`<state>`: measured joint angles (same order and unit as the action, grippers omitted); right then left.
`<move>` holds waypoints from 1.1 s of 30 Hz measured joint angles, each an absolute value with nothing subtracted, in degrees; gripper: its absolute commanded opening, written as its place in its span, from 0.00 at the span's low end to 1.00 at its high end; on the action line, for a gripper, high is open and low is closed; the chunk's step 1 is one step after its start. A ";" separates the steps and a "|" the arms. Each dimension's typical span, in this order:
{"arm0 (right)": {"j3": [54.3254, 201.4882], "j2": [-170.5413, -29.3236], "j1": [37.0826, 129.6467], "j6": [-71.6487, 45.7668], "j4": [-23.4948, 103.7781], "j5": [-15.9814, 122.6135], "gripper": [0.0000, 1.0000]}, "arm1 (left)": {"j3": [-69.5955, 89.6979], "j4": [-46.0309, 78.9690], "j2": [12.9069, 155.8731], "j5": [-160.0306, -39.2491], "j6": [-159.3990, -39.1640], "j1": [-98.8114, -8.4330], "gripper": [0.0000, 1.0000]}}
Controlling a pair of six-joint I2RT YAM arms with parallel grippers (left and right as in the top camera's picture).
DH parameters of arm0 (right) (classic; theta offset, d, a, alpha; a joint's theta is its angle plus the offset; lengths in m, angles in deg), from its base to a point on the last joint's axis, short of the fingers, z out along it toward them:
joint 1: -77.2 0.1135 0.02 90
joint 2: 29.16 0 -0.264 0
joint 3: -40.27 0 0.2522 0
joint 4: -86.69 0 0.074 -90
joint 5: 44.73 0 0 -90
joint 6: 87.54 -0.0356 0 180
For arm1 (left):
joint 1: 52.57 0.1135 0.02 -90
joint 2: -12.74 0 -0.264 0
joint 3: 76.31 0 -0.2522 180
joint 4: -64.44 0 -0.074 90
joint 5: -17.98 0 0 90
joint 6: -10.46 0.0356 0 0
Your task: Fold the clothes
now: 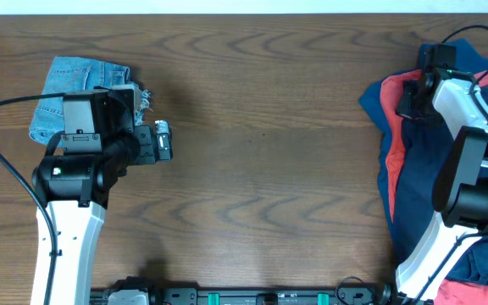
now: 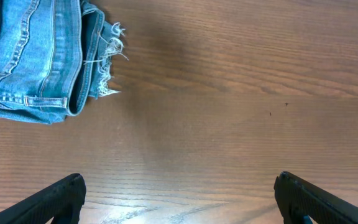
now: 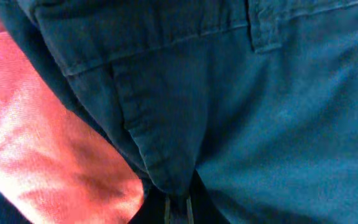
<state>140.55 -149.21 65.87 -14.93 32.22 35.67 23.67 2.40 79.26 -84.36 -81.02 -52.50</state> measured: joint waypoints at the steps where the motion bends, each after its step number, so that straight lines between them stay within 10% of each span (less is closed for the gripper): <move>1: 140.64 -148.71 65.87 -14.93 31.96 35.56 0.01 | 23.67 2.38 79.26 -84.36 -81.02 -52.50 0.98; 21: 143.85 -117.56 79.16 -10.86 34.23 52.28 0.11 | 21.37 -0.55 66.08 -79.95 -87.97 -46.73 0.98; 24: 144.20 -117.43 88.73 -10.54 33.14 55.45 0.23 | 19.73 -0.55 62.70 -78.88 -89.04 -45.13 0.98; 28: 144.64 -120.07 104.86 -8.74 32.85 58.40 0.65 | 18.07 -0.55 59.72 -76.69 -89.96 -44.19 0.98; 33: 144.94 -125.38 117.93 -7.06 32.02 55.27 0.78 | 17.83 -1.07 59.07 -75.27 -90.13 -44.13 0.98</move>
